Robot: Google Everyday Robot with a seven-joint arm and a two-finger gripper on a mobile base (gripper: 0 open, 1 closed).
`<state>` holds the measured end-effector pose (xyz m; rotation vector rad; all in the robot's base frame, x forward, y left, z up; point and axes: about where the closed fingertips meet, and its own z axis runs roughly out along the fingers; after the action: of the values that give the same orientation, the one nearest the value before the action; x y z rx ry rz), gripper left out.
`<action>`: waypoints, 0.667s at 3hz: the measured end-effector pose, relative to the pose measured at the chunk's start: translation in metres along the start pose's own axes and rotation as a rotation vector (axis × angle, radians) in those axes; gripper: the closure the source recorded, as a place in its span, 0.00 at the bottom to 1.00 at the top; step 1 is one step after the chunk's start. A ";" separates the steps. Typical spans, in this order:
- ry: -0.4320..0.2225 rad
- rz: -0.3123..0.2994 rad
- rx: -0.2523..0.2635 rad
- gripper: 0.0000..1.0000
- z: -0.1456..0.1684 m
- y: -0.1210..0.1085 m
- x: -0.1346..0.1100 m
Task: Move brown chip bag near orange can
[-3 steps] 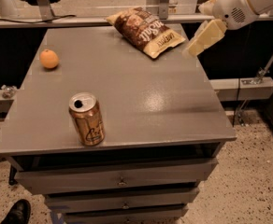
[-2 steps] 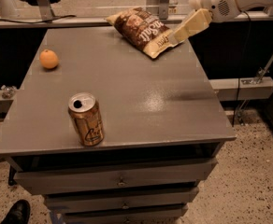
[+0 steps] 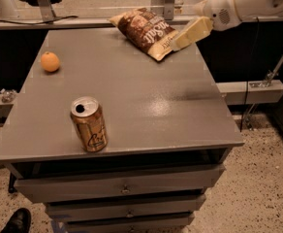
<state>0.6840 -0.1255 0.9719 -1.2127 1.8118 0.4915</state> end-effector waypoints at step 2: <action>-0.026 0.024 0.116 0.00 0.106 -0.041 0.040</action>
Offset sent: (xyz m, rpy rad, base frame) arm 0.1279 0.0483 -0.1263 0.0207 -0.1201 -0.1825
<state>0.7615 -0.0894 0.8869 -1.1020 1.8089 0.4084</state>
